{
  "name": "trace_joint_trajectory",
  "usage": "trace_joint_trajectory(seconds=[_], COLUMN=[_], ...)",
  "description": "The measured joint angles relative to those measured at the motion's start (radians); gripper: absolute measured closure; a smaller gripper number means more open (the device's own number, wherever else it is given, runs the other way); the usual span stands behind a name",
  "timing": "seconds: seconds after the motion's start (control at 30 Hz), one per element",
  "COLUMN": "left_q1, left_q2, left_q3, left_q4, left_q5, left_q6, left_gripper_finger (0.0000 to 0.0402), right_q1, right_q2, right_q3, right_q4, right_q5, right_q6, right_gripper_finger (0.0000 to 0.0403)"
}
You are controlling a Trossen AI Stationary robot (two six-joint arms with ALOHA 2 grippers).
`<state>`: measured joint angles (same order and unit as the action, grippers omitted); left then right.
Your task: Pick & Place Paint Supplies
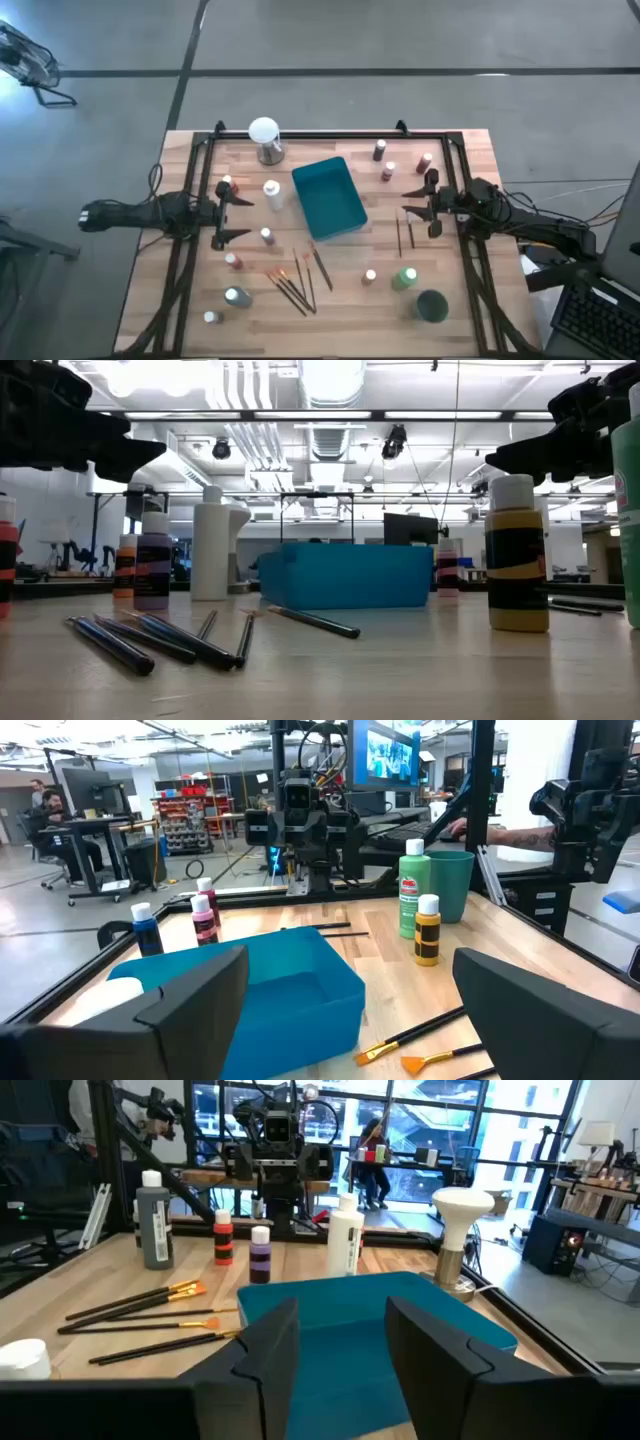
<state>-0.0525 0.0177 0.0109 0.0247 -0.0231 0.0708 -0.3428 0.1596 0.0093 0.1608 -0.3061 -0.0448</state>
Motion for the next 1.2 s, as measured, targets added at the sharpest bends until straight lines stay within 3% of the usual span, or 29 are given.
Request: trace_joint_trajectory(seconds=[0.9,1.2], left_q1=[-0.001,-0.001], left_q2=[0.000,0.000], left_q3=[0.000,0.000], left_q4=[0.000,0.000], left_q5=[0.000,0.000], left_q6=[0.000,0.000], left_gripper_finger=[0.0046,0.0046], right_q1=[0.000,0.000], right_q2=[0.000,0.000], right_q3=[0.000,0.000], right_q4=[0.000,0.000], right_q5=[0.000,0.000], right_q6=[0.000,0.000], right_gripper_finger=[0.0206,0.0223])
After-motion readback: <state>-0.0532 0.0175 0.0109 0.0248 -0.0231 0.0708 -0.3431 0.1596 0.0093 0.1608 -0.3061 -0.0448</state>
